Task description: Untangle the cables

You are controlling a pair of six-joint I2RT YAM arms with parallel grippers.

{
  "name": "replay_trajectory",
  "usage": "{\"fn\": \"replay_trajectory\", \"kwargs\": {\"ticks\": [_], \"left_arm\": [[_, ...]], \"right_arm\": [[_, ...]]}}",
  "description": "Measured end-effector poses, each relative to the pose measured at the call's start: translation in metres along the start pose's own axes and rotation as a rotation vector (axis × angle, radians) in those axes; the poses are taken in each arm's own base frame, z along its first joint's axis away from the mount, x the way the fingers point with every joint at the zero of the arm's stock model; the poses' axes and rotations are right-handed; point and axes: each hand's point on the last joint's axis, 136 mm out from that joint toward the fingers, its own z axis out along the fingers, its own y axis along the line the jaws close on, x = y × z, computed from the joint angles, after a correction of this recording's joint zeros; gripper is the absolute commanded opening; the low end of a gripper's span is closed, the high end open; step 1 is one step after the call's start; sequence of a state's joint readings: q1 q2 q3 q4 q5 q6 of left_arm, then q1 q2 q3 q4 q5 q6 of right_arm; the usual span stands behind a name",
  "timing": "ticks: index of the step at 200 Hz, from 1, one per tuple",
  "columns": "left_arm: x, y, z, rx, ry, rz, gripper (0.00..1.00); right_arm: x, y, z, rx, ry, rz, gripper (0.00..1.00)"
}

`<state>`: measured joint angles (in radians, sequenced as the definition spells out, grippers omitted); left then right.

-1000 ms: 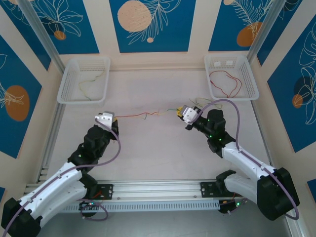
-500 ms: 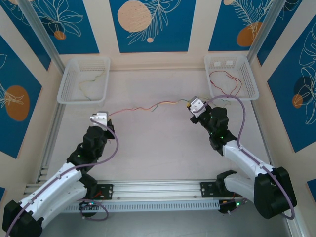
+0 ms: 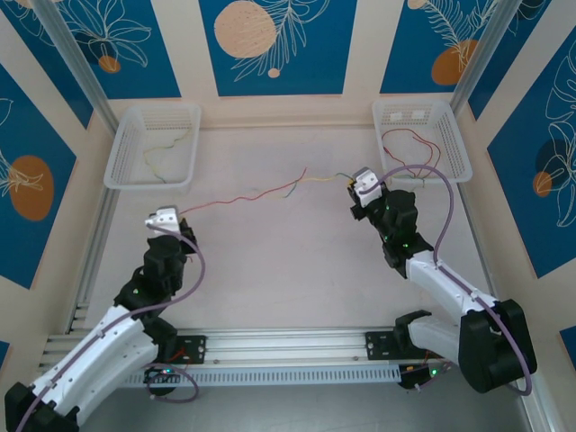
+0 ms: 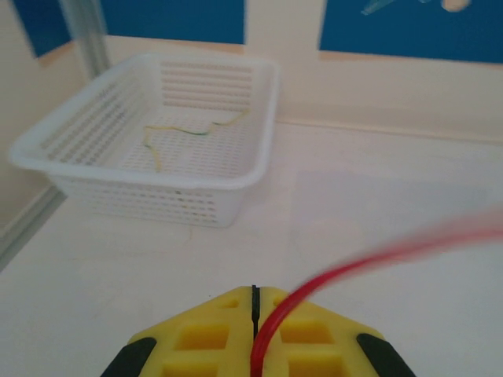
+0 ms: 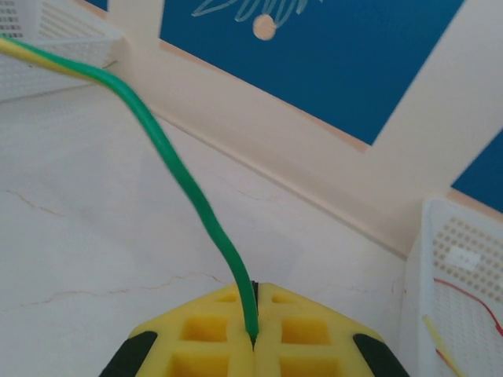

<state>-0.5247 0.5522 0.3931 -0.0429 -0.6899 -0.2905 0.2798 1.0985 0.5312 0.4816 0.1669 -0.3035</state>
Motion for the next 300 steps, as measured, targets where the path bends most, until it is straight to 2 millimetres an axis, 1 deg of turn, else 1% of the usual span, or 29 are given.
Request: {"fn": "replay_trajectory", "kwargs": {"ticks": [12,19,36,46,57,65,71,83,94,116,123,132,144,151,172,194,214,219,230,242,251,261,264,265,267,279,288,300], "left_arm": [[-0.001,0.014,-0.003,-0.058,-0.006,-0.037,0.0],[-0.001,0.019,-0.005,-0.077,-0.01,-0.049,0.0],[0.002,0.031,-0.008,-0.135,-0.005,-0.075,0.0],[0.005,0.034,-0.008,-0.151,0.004,-0.062,0.0],[0.005,0.031,-0.007,-0.134,0.009,-0.051,0.0],[0.005,0.024,-0.006,-0.099,0.015,-0.034,0.0],[0.005,0.017,-0.004,-0.065,0.022,-0.02,0.0],[0.003,-0.003,-0.001,0.029,0.046,0.019,0.0],[-0.002,-0.024,0.002,0.118,0.067,0.05,0.0],[-0.022,-0.061,0.004,0.273,0.072,0.076,0.0],[-0.029,-0.069,0.003,0.311,0.064,0.075,0.0],[-0.038,-0.076,0.0,0.349,0.041,0.069,0.0],[-0.051,-0.081,-0.006,0.382,0.007,0.058,0.0],[-0.058,-0.081,-0.009,0.392,-0.015,0.054,0.0],[-0.082,-0.078,-0.021,0.402,-0.079,0.035,0.0],[-0.102,-0.078,-0.034,0.43,-0.134,0.032,0.0],[-0.113,-0.089,-0.045,0.51,-0.155,0.029,0.0],[-0.115,-0.093,-0.046,0.532,-0.155,0.03,0.0],[-0.117,-0.102,-0.05,0.584,-0.151,0.034,0.0],[-0.12,-0.112,-0.055,0.644,-0.162,0.034,0.0],[-0.121,-0.118,-0.057,0.678,-0.165,0.035,0.0],[-0.122,-0.122,-0.059,0.704,-0.169,0.037,0.0],[-0.122,-0.124,-0.06,0.711,-0.168,0.038,0.0],[-0.122,-0.124,-0.06,0.714,-0.169,0.038,0.0],[-0.123,-0.125,-0.061,0.718,-0.169,0.038,0.0],[-0.126,-0.13,-0.062,0.743,-0.167,0.045,0.0],[-0.129,-0.135,-0.063,0.763,-0.17,0.053,0.0],[-0.13,-0.141,-0.063,0.789,-0.17,0.065,0.0]], "right_arm": [[0.005,-0.01,0.001,0.034,0.024,0.035,0.0],[0.008,-0.014,0.002,0.047,0.035,0.055,0.0],[0.01,-0.018,0.002,0.059,0.045,0.09,0.0],[0.009,-0.018,0.002,0.057,0.043,0.106,0.0],[0.006,-0.016,0.002,0.041,0.034,0.121,0.0],[0.003,-0.012,0.002,0.02,0.025,0.133,0.0],[0.001,-0.008,0.003,-0.001,0.018,0.14,0.0],[-0.007,0.002,0.004,-0.06,0.001,0.157,0.0],[-0.018,0.017,0.006,-0.137,-0.017,0.166,0.0],[-0.04,0.055,0.015,-0.277,-0.041,0.184,0.0],[-0.042,0.066,0.02,-0.309,-0.034,0.197,0.0],[-0.041,0.081,0.028,-0.345,-0.011,0.215,0.0],[-0.033,0.101,0.041,-0.384,0.04,0.238,0.0],[-0.025,0.112,0.049,-0.4,0.08,0.247,0.0],[0.008,0.149,0.069,-0.431,0.223,0.267,0.0],[0.036,0.185,0.078,-0.466,0.338,0.282,0.0],[0.049,0.217,0.077,-0.521,0.386,0.269,0.0],[0.051,0.225,0.077,-0.536,0.393,0.263,0.03],[0.051,0.242,0.073,-0.577,0.397,0.245,0.16],[0.046,0.263,0.067,-0.635,0.386,0.22,0.36],[0.04,0.275,0.063,-0.669,0.369,0.206,0.52],[0.032,0.285,0.058,-0.696,0.343,0.197,0.57],[0.03,0.287,0.057,-0.706,0.332,0.187,0.75],[0.029,0.288,0.056,-0.707,0.33,0.188,0.79],[0.027,0.289,0.055,-0.71,0.325,0.19,0.82],[0.016,0.289,0.049,-0.726,0.271,0.177,0.86],[0.005,0.283,0.042,-0.722,0.219,0.168,0.86],[-0.009,0.271,0.028,-0.718,0.148,0.151,0.87]]}}
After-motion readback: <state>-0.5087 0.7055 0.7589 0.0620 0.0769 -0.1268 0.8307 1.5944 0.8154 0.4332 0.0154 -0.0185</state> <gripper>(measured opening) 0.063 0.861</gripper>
